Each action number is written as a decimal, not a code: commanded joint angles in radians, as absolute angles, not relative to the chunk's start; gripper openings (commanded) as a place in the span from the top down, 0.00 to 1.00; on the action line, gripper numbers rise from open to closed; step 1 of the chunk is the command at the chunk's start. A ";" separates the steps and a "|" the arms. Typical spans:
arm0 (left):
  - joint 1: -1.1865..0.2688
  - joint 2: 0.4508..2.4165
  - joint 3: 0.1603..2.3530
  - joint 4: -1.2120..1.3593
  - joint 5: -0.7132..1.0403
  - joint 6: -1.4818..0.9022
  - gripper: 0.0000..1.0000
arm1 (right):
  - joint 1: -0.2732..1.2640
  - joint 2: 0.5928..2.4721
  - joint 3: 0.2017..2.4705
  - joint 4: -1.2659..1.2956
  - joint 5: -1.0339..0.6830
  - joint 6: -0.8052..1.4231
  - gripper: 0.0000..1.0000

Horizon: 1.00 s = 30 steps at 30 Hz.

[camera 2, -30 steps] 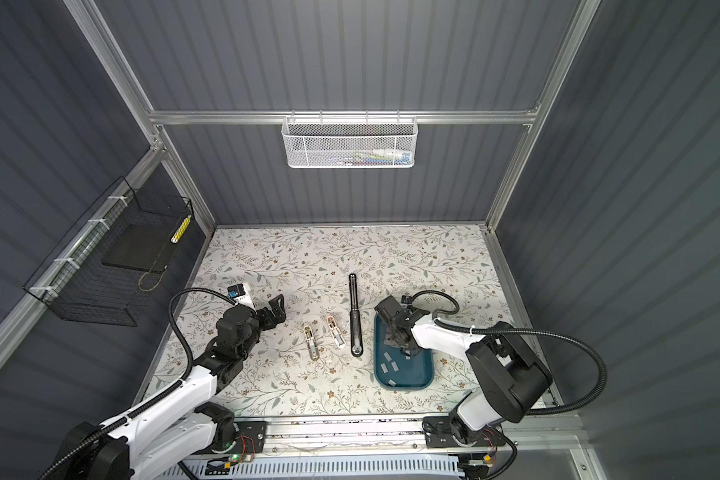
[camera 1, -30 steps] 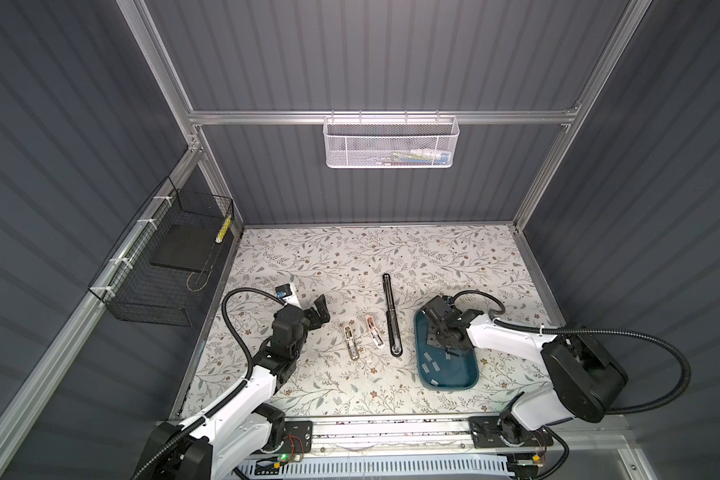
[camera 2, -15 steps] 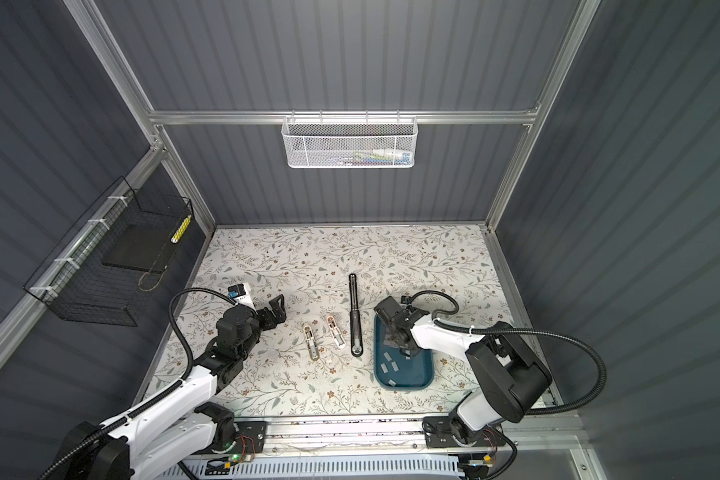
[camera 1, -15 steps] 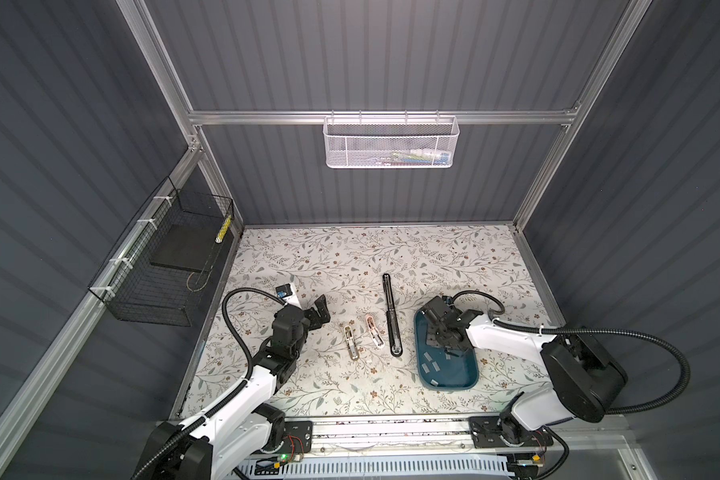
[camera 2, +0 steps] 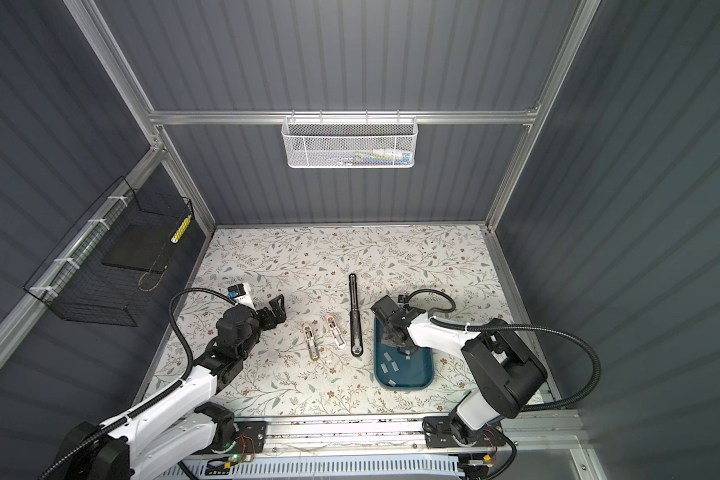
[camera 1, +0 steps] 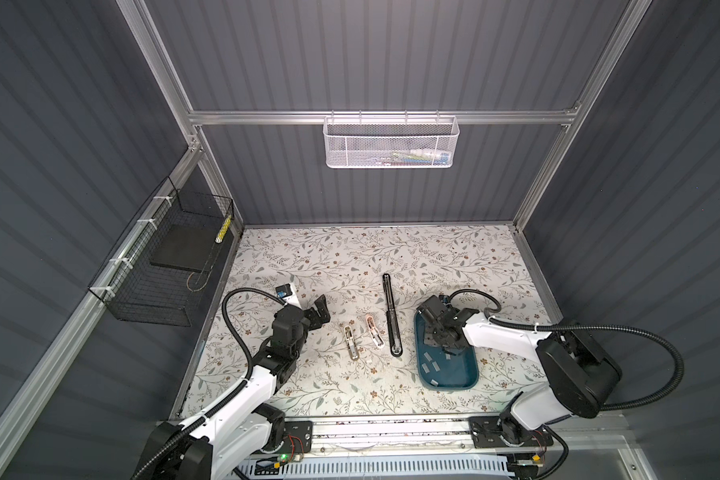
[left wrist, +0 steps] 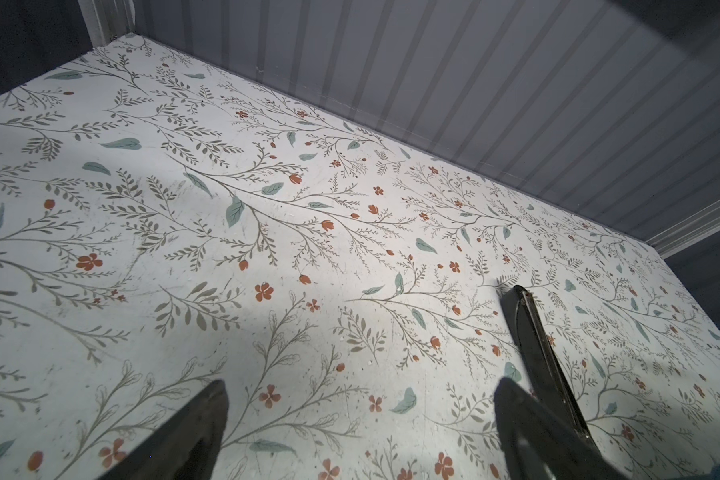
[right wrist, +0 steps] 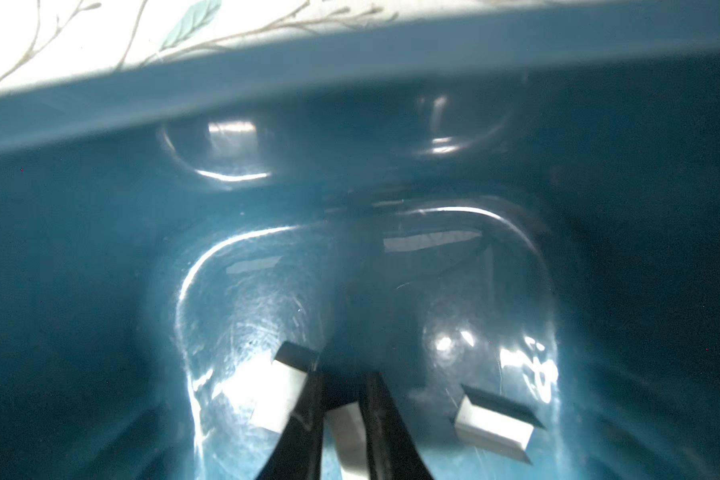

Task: Load the staples into the stapler

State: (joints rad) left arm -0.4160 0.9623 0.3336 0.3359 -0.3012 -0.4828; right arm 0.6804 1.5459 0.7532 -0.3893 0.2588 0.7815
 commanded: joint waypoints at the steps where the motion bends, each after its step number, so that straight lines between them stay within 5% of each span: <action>1: -0.411 0.957 0.361 0.333 -0.292 -0.491 0.00 | 0.687 1.577 0.737 -0.454 0.246 0.784 0.80; 9: -0.411 0.956 0.362 0.333 -0.291 -0.491 0.00 | 0.695 1.557 0.724 -0.456 0.242 0.779 0.70; 30: -0.412 0.959 0.362 0.336 -0.292 -0.491 0.00 | 0.695 1.529 0.705 -0.447 0.265 0.796 0.84</action>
State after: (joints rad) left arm -0.4160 0.9623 0.3336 0.3359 -0.3008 -0.4831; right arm 0.6891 1.5337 0.7395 -0.3740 0.2691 0.7841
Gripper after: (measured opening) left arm 0.997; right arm 0.159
